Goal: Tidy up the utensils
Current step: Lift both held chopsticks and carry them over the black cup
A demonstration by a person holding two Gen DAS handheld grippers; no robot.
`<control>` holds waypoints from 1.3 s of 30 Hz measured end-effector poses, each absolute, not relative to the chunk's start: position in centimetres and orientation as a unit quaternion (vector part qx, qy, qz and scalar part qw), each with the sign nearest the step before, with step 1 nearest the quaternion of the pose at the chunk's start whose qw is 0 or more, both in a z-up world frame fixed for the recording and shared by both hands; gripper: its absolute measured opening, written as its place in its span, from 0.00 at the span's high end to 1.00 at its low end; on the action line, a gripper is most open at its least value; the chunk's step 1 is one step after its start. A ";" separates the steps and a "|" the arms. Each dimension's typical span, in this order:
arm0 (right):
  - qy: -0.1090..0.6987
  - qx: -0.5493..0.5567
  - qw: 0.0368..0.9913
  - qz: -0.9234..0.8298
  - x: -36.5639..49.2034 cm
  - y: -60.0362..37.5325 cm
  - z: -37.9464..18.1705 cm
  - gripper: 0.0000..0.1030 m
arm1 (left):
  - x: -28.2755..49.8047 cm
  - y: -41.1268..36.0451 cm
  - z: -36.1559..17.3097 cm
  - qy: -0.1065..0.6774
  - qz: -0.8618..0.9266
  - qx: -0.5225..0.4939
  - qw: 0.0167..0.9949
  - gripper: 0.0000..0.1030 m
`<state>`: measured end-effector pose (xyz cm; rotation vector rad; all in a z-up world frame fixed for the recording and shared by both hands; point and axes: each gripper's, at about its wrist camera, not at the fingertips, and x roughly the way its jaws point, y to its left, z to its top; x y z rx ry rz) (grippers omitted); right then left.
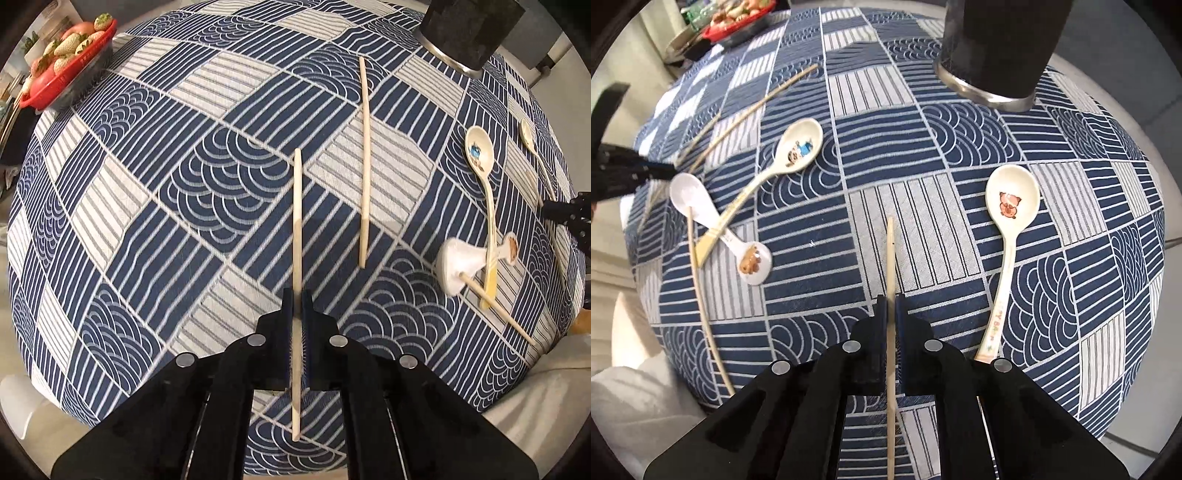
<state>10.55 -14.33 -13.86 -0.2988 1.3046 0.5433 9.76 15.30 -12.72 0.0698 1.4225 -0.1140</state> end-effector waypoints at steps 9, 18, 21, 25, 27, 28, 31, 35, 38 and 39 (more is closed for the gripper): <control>0.561 -0.101 0.783 0.250 10.9 -16.6 -10.5 0.96 | 7.2 15.5 -11.7 0.645 -0.003 0.039 0.763 0.95; 0.521 -0.086 0.816 0.238 9.5 -18.5 -7.9 0.96 | 5.6 13.5 -7.1 0.607 0.008 0.053 0.793 0.95; 0.506 -0.081 0.825 0.239 9.0 -19.2 -6.7 0.96 | 5.2 14.0 -5.4 0.594 0.006 0.063 0.802 0.95; 0.485 -0.078 0.838 0.237 8.9 -19.8 -5.3 0.96 | 5.7 13.6 -4.0 0.575 -0.001 0.072 0.815 0.95; 0.473 -0.076 0.846 0.234 9.1 -20.1 -4.4 0.96 | 6.2 13.1 -3.1 0.566 -0.006 0.075 0.821 0.95; 0.465 -0.074 0.851 0.233 9.3 -20.3 -3.8 0.96 | 6.4 12.8 -2.7 0.562 -0.007 0.079 0.823 0.95; 0.444 -0.066 0.864 0.229 10.0 -20.8 -2.0 0.96 | 7.3 11.9 -1.7 0.553 -0.012 0.080 0.829 0.95; 0.418 -0.051 0.877 0.229 11.4 -21.6 0.5 0.96 | 8.8 11.1 -0.2 0.537 -0.015 0.085 0.839 0.95; 0.399 -0.048 0.887 0.229 12.4 -22.0 2.2 0.96 | 10.1 10.3 1.3 0.521 -0.016 0.091 0.849 0.95; 0.392 -0.047 0.890 0.228 12.8 -22.1 2.8 0.95 | 10.9 9.8 2.1 0.513 -0.018 0.093 0.853 0.95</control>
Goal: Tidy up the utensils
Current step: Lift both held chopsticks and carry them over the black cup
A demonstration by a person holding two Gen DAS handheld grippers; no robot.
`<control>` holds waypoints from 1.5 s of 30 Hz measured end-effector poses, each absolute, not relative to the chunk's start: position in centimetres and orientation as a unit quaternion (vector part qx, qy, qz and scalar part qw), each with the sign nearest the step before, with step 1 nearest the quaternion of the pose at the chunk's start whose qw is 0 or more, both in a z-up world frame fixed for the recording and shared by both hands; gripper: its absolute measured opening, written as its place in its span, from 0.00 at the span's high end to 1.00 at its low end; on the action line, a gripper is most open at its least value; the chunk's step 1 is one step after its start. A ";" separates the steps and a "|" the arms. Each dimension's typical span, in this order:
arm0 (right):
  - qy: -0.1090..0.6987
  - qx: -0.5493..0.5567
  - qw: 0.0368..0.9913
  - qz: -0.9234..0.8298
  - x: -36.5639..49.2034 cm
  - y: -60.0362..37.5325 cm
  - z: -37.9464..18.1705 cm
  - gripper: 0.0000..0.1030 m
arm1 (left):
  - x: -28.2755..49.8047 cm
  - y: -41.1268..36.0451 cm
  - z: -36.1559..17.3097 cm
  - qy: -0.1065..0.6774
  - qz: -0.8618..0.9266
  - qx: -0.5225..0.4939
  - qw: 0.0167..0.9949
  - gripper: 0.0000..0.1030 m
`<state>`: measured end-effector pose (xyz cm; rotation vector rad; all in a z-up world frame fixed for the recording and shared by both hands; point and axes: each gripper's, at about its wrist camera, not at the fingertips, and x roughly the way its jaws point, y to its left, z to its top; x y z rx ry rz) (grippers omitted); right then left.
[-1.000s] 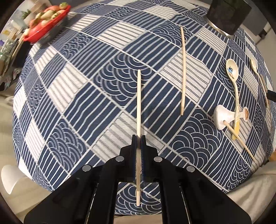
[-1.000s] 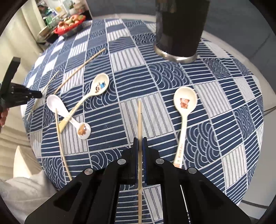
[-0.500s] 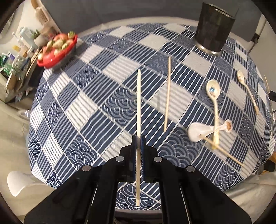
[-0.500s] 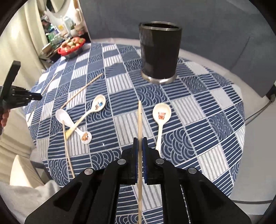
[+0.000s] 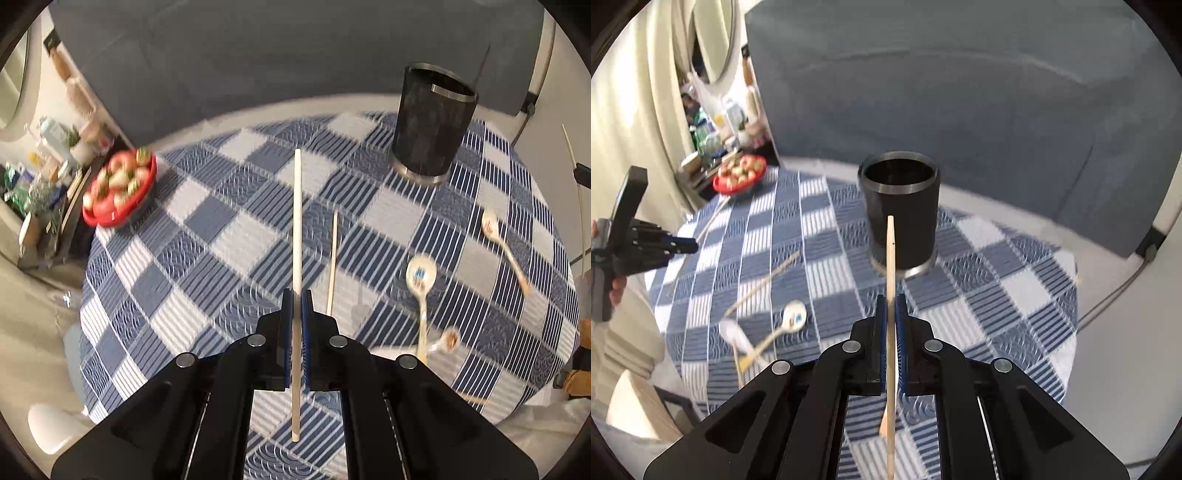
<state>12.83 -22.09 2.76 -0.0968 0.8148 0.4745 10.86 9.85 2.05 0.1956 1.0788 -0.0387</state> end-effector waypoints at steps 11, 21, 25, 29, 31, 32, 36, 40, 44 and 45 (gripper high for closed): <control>0.320 -0.020 0.915 0.245 18.3 -23.1 7.9 0.95 | 15.2 5.1 8.7 0.412 -0.032 0.093 0.906 0.95; 0.196 0.017 0.926 0.321 21.1 -23.4 10.8 0.95 | 19.8 1.4 11.6 0.348 -0.059 0.048 0.934 0.95; 0.168 0.037 0.919 0.355 22.7 -23.2 11.0 0.95 | 21.2 0.6 11.9 0.323 -0.081 0.026 0.943 0.95; 0.151 0.053 0.911 0.380 24.7 -22.7 10.8 0.95 | 22.6 -0.4 12.0 0.300 -0.108 0.025 0.947 0.95; 0.143 0.057 0.912 0.380 25.7 -22.5 10.8 0.95 | 23.4 -0.7 12.0 0.286 -0.127 0.018 0.950 0.95; 0.143 0.058 0.911 0.382 26.4 -22.4 10.7 0.95 | 24.0 -0.9 12.0 0.281 -0.138 0.010 0.950 0.95; 0.131 0.072 0.912 0.381 28.3 -22.9 10.5 0.95 | 25.9 -1.1 11.8 0.269 -0.173 -0.023 0.947 0.95; 0.129 0.076 0.912 0.382 29.7 -22.8 10.0 0.95 | 27.8 -1.6 11.0 0.260 -0.206 -0.051 0.942 0.95; 0.134 0.084 0.914 0.374 31.3 -22.7 9.0 0.95 | 30.0 -1.6 9.6 0.261 -0.226 -0.091 0.934 0.95; 0.137 0.084 0.914 0.373 31.6 -22.7 8.7 0.95 | 30.5 -1.7 9.3 0.261 -0.230 -0.098 0.932 0.95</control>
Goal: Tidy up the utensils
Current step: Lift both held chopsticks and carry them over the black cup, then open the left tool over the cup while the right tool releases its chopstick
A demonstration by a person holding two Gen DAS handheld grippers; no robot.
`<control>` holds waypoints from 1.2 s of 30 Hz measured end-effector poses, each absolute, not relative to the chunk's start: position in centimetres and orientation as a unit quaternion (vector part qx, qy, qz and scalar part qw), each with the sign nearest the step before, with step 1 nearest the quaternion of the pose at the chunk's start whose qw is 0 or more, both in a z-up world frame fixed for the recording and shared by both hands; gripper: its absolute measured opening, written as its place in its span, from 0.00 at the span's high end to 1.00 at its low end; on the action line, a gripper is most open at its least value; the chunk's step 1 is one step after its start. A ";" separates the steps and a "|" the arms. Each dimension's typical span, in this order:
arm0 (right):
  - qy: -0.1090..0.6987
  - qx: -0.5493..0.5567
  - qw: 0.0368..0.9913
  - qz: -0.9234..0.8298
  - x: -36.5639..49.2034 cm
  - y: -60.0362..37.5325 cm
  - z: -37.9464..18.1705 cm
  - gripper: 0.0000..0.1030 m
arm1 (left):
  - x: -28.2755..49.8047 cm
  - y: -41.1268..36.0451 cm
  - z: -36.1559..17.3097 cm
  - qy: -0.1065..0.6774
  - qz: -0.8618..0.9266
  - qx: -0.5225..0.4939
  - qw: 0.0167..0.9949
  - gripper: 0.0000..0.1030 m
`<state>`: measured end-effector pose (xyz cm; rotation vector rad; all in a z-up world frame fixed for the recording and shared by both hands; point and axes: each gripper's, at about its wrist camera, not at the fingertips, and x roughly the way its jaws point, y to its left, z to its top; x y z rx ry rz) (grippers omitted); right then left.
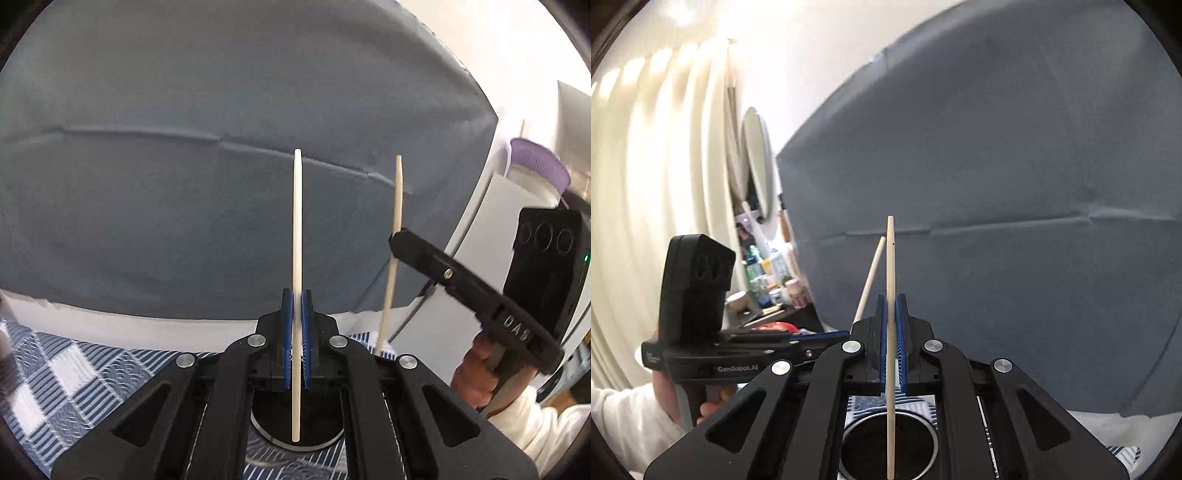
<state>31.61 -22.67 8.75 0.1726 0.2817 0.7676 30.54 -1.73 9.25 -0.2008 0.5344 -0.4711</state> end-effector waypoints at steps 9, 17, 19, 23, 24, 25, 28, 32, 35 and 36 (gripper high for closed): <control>0.183 0.082 0.905 0.376 33.4 -21.4 5.3 0.95 | 32.6 -2.9 6.2 0.292 -0.240 -0.107 0.920 0.95; 0.225 0.070 0.897 0.374 32.7 -20.1 3.3 0.95 | 31.8 -2.6 4.8 0.313 -0.233 -0.107 0.914 0.95; 0.230 0.064 0.896 0.374 32.5 -19.9 3.1 0.95 | 31.3 -2.2 4.7 0.317 -0.230 -0.102 0.915 0.95; 0.236 0.059 0.895 0.373 32.4 -19.3 3.5 0.95 | 30.5 -2.0 4.3 0.321 -0.226 -0.098 0.915 0.95; 0.236 0.057 0.895 0.373 32.3 -19.3 3.5 0.95 | 30.3 -1.9 4.4 0.322 -0.226 -0.101 0.914 0.95; 0.237 0.054 0.895 0.375 32.2 -19.1 3.6 0.93 | 30.1 -1.8 4.4 0.323 -0.227 -0.105 0.913 0.95; 0.235 0.047 0.897 0.371 31.2 -20.3 3.8 0.93 | 29.7 -1.4 4.6 0.324 -0.225 -0.106 0.912 0.94; 0.230 0.035 0.902 0.365 30.3 -20.8 4.4 0.92 | 28.9 -1.1 4.9 0.323 -0.215 -0.102 0.916 0.77; 0.229 0.022 0.906 0.357 29.6 -20.9 5.0 0.91 | 28.0 -0.8 5.5 0.319 -0.202 -0.095 0.921 0.63; 0.228 0.018 0.906 0.356 29.3 -21.1 5.2 0.86 | 27.7 -0.7 5.6 0.318 -0.199 -0.092 0.922 0.56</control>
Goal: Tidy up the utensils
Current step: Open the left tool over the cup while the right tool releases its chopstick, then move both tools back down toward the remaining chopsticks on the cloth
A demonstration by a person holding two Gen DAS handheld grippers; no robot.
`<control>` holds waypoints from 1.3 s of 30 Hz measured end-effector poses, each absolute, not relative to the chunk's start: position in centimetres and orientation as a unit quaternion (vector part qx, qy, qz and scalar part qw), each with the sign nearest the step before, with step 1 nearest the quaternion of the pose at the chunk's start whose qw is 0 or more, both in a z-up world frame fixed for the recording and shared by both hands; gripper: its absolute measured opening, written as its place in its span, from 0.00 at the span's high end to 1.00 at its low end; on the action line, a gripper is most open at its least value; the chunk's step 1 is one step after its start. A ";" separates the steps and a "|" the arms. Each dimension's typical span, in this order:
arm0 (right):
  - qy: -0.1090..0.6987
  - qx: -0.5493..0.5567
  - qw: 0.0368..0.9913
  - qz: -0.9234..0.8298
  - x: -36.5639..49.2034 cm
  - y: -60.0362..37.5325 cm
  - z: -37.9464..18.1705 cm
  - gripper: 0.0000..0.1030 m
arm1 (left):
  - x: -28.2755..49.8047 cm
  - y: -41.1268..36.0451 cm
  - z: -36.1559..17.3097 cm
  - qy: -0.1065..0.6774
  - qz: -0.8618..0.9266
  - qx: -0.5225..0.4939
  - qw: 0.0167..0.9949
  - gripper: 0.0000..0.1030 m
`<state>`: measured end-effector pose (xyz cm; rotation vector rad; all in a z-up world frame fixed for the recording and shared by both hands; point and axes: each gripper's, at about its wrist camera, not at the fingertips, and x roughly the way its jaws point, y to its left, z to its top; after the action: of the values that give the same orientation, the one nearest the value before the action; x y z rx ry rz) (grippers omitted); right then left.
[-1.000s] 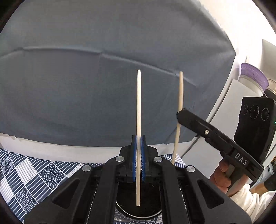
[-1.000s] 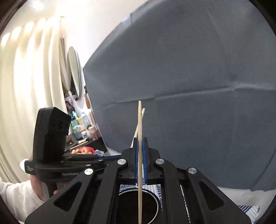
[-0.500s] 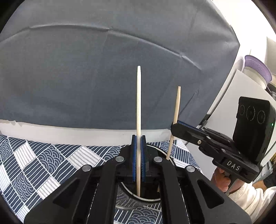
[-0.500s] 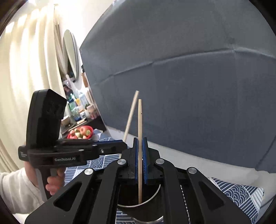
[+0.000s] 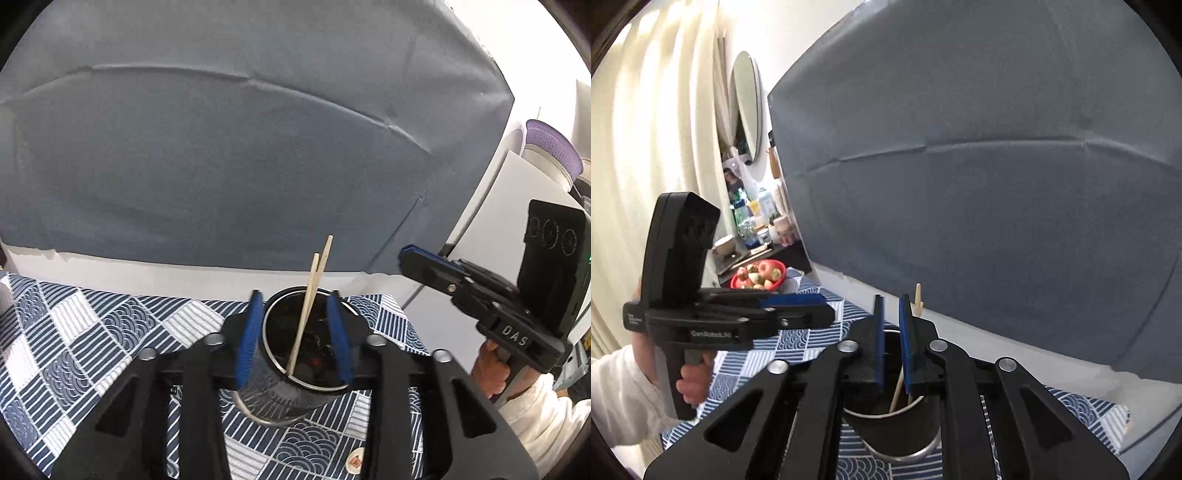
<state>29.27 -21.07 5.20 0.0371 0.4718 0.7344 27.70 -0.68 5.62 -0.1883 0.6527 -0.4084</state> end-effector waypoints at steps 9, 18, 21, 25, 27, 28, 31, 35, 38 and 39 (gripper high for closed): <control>0.230 -0.003 0.912 0.339 26.0 -21.1 6.5 0.27 | 24.3 1.0 7.0 0.317 -0.150 -0.064 0.934 0.15; 0.239 -0.024 0.915 0.326 22.4 -20.6 7.4 0.15 | 20.5 3.8 7.4 0.323 -0.113 -0.052 0.938 0.06; 0.248 -0.029 0.910 0.330 21.3 -20.0 7.3 0.15 | 19.1 4.6 7.0 0.333 -0.100 -0.042 0.937 0.06; 0.257 -0.035 0.907 0.331 19.5 -19.7 7.0 0.15 | 17.4 6.0 6.5 0.345 -0.094 -0.042 0.933 0.06; 0.259 -0.039 0.907 0.329 18.8 -19.6 6.8 0.15 | 16.6 6.6 6.0 0.354 -0.095 -0.050 0.929 0.06; 0.262 -0.041 0.906 0.329 18.2 -19.6 6.8 0.14 | 16.3 6.8 5.8 0.357 -0.094 -0.051 0.928 0.06; 0.266 -0.047 0.905 0.328 16.9 -19.6 6.5 0.14 | 15.1 7.5 5.1 0.368 -0.092 -0.054 0.924 0.06; 0.277 -0.055 0.902 0.327 15.5 -19.3 6.0 0.14 | 13.6 8.2 3.9 0.387 -0.071 -0.042 0.918 0.06; 0.284 -0.065 0.898 0.330 14.3 -19.0 5.6 0.14 | 12.5 8.9 2.7 0.403 -0.065 -0.045 0.912 0.06; 0.286 -0.069 0.897 0.330 13.9 -18.9 5.4 0.14 | 12.4 9.1 2.5 0.406 -0.063 -0.046 0.910 0.06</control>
<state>13.92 -18.94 5.39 -0.1420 0.5914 0.6831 12.41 9.06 2.51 -0.0939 0.8374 -0.1306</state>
